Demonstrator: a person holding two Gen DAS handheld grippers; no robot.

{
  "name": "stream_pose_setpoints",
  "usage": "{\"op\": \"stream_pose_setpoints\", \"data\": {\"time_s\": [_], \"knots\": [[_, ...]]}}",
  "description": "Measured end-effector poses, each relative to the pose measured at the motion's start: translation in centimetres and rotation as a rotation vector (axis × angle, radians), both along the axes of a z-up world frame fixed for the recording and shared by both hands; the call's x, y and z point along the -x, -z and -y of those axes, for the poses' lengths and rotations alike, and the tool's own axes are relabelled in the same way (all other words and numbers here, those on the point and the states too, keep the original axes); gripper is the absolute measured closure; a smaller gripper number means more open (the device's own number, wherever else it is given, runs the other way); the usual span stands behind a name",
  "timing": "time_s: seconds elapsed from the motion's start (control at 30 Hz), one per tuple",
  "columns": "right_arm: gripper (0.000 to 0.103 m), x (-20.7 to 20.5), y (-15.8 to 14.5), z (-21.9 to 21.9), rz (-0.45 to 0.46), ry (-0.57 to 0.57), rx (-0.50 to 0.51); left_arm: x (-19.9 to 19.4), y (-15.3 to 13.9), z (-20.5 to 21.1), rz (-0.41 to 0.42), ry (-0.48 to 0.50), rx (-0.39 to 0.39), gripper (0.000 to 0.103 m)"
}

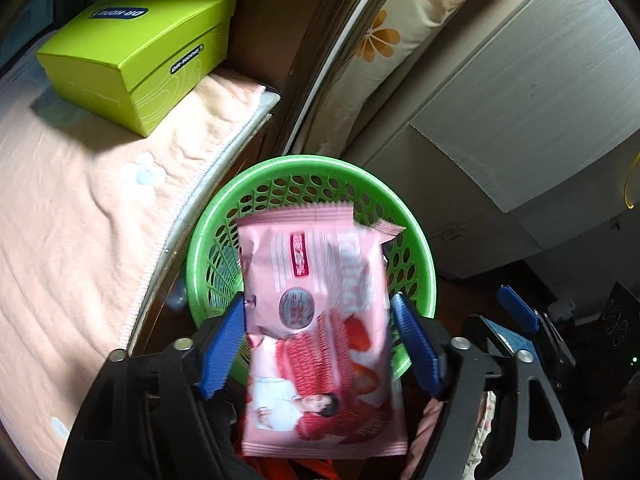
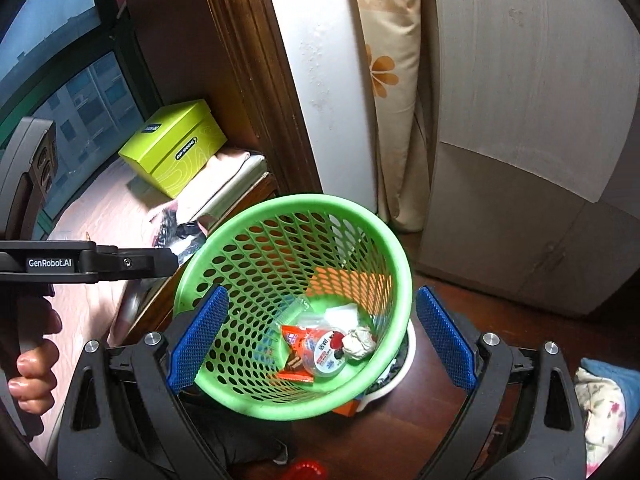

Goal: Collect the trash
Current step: 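Carry the pink wrapper over the basket and release with the left gripper, then return both grippers to the bed and grasp the clear dome lid with the left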

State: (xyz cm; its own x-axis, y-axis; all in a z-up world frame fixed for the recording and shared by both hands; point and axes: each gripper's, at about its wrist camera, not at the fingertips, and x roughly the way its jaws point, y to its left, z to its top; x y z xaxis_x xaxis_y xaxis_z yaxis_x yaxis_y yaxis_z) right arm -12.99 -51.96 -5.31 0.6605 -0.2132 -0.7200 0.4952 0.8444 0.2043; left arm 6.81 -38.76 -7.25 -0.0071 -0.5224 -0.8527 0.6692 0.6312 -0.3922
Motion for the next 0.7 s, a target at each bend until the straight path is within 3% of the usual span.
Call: {"op": "stream_pose_setpoints", "data": {"time_s": [0.23,0.5,0.7], "knots": [[0.009,0.4,-0.5,0.0,0.005,0.011,0.009,-0.3,0.1,-0.4,-0.012,-0.007,0.005,0.030],[0.009,-0.7,-0.8,-1.3,0.007,-0.035,0.013,-1.3,-2.1,-4.2,0.101,-0.064,-0.004,0.030],[0.009,-3.1,-1.0,-3.9,0.011,-0.113,0.017,-3.7,-3.2,-9.5,0.173,-0.168,-0.046,0.030]]}}
